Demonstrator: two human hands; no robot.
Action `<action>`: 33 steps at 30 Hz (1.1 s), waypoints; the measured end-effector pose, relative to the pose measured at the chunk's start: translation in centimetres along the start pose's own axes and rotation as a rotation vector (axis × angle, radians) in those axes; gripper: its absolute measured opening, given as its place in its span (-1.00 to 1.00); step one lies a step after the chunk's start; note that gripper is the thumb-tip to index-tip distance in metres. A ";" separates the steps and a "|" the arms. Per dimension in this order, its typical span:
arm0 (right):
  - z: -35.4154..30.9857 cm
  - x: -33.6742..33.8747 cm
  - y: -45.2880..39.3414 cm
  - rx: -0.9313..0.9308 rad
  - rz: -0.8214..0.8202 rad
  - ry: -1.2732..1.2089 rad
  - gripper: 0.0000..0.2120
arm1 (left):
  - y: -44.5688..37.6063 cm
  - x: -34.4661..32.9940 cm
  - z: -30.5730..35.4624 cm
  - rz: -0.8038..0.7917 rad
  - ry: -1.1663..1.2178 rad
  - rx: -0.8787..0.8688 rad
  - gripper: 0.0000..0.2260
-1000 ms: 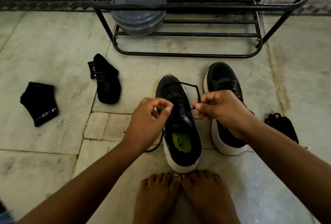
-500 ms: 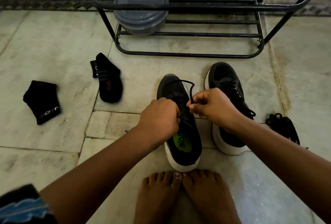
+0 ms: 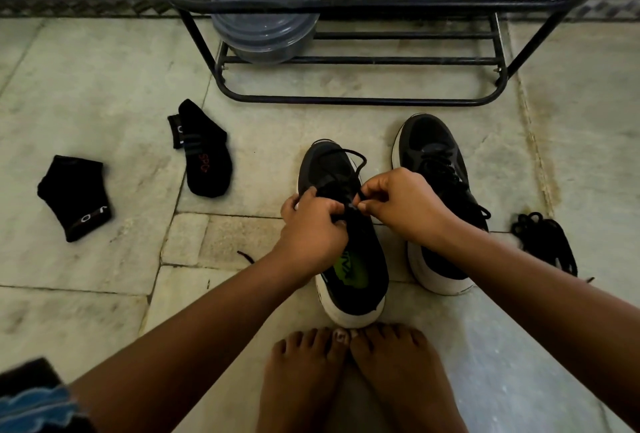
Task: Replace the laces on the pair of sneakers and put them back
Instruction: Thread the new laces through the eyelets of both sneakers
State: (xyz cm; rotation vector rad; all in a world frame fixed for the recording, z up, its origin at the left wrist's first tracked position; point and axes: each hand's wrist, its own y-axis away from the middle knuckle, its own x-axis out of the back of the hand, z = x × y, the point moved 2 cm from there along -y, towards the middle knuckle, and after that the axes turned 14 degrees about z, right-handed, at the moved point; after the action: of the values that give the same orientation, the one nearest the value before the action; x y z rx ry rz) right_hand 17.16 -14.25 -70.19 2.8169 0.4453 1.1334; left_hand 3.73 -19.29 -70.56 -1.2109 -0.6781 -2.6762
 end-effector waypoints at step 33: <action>-0.4 0.0 0.0 0.116 0.054 0.130 -0.88 | 0.2 0.2 -0.8 0.144 0.162 0.101 -0.80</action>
State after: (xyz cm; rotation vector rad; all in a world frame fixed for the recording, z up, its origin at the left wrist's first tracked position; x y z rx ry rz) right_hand 16.91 -14.29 -69.90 2.8802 0.4608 1.3497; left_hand 3.15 -19.82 -70.79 -0.9665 -0.6657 -2.5535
